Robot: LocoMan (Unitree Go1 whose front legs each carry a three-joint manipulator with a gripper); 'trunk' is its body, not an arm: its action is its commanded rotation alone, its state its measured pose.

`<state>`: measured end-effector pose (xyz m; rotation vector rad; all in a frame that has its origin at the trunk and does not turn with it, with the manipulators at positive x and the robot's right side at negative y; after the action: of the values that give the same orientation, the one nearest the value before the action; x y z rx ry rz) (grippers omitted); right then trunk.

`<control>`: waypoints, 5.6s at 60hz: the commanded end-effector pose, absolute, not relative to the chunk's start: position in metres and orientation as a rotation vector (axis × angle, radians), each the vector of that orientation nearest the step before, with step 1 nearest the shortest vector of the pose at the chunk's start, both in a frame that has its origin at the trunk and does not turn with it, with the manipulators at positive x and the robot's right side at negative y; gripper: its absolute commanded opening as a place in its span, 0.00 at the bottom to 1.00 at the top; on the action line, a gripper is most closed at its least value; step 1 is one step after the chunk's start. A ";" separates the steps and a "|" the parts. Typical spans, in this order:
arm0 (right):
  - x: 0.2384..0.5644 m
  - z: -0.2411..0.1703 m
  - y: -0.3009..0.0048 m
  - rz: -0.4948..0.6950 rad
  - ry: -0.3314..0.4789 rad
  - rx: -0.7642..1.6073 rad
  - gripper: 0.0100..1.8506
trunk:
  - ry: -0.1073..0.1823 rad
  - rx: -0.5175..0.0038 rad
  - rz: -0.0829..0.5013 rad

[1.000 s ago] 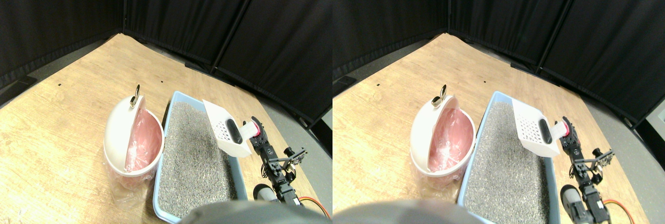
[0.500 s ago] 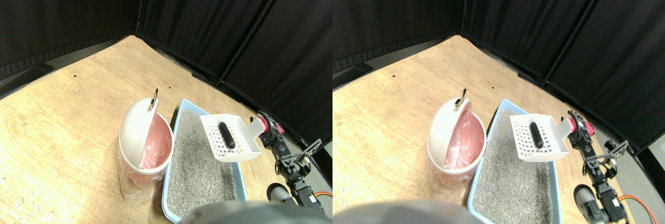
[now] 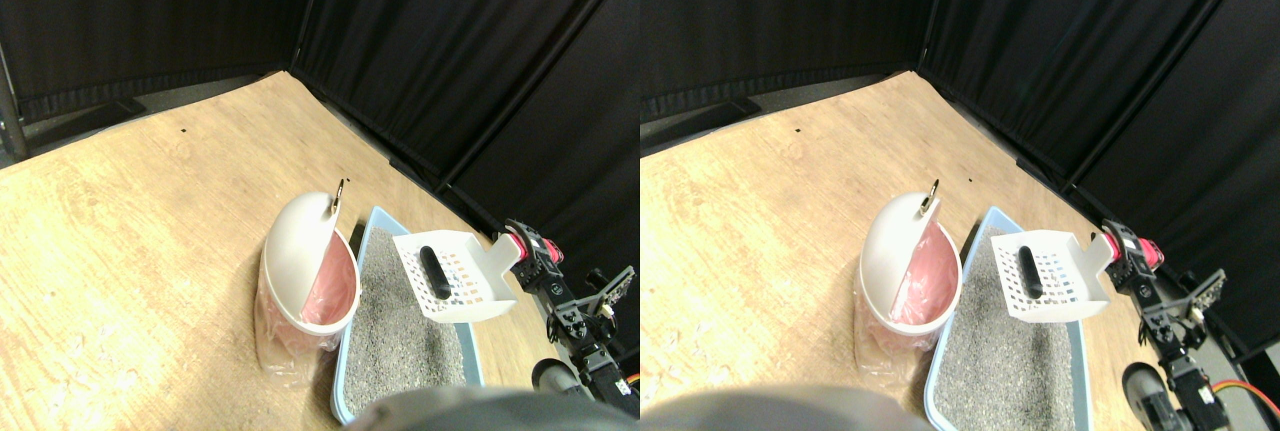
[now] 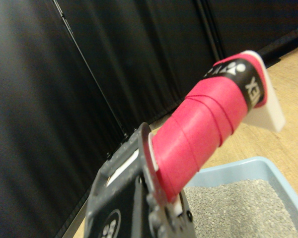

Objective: Scoop (unimanual)

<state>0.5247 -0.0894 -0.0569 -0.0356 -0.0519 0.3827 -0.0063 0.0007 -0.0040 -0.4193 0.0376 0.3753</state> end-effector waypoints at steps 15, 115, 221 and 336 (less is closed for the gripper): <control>0.528 -0.057 -0.065 0.459 -0.066 -0.031 0.03 | 0.065 -0.470 0.465; 0.524 -0.051 0.012 0.656 -0.077 -0.560 0.09 | 0.050 -0.533 0.536; 0.514 -0.067 -0.134 0.224 -0.188 -0.150 0.03 | 0.052 -0.294 0.240; 0.517 -0.173 -0.213 -0.084 -0.028 0.115 0.03 | 0.082 -0.235 0.171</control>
<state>0.5182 -0.2133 -0.1734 0.1121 -0.0119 -0.0758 -0.0011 -0.0021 -0.0064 -0.2302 0.0784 0.1537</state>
